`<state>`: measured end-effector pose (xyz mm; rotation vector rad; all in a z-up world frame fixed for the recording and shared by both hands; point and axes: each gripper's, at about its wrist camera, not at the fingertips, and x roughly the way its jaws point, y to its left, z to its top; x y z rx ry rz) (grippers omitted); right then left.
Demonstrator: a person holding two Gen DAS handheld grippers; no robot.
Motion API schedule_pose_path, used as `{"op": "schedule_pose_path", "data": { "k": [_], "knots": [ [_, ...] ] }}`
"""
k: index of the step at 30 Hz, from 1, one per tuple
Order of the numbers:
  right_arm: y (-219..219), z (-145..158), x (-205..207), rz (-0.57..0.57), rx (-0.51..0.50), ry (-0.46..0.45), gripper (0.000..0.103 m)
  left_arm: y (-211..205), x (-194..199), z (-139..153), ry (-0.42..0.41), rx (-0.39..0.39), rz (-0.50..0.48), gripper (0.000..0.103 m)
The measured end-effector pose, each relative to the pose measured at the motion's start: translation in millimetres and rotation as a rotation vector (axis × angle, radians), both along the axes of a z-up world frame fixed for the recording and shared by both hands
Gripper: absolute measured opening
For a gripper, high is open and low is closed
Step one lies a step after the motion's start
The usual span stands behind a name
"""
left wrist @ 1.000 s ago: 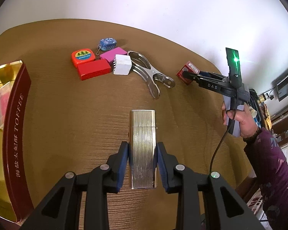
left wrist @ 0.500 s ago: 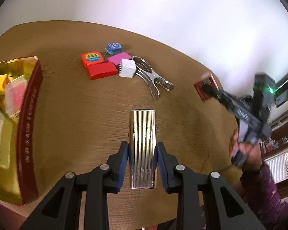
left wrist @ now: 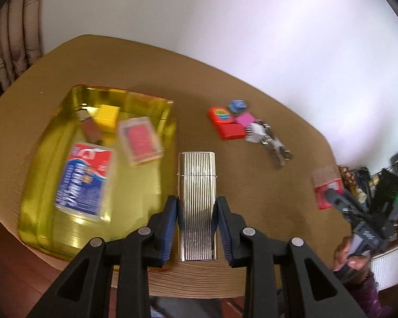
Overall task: Organize rigid objects
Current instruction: 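Lower the lighter into the tin with the left tool while the right tool carries the red box there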
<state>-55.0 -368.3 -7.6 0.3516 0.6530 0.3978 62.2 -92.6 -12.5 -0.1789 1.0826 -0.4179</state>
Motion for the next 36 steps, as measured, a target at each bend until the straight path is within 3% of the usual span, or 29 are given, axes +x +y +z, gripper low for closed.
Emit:
{"op": "schedule_pose_path", "data": {
  "k": [10,18,21,25,31,36],
  "knots": [
    [43,24,5,0.073,-0.019,-0.015,0.047,22,16,-38,0.039,0.047,0.035,0.031],
    [74,41,23,0.131,-0.031,-0.027,0.047,33,12,-39,0.039,0.024,0.053,0.033],
    [97,52,33,0.174,-0.046,-0.050,0.047,42,-1,-28,-0.002,-0.002,0.087,0.034],
    [134,55,60,0.254,-0.052,-0.049,0.048,58,-23,-17,-0.045,0.057,0.137,0.044],
    [181,40,118,0.309,-0.059,0.024,0.048,79,-46,-14,-0.103,0.117,0.189,0.045],
    [210,22,159,0.279,-0.124,0.091,0.048,95,-50,-10,-0.143,0.132,0.245,0.045]
  ]
}}
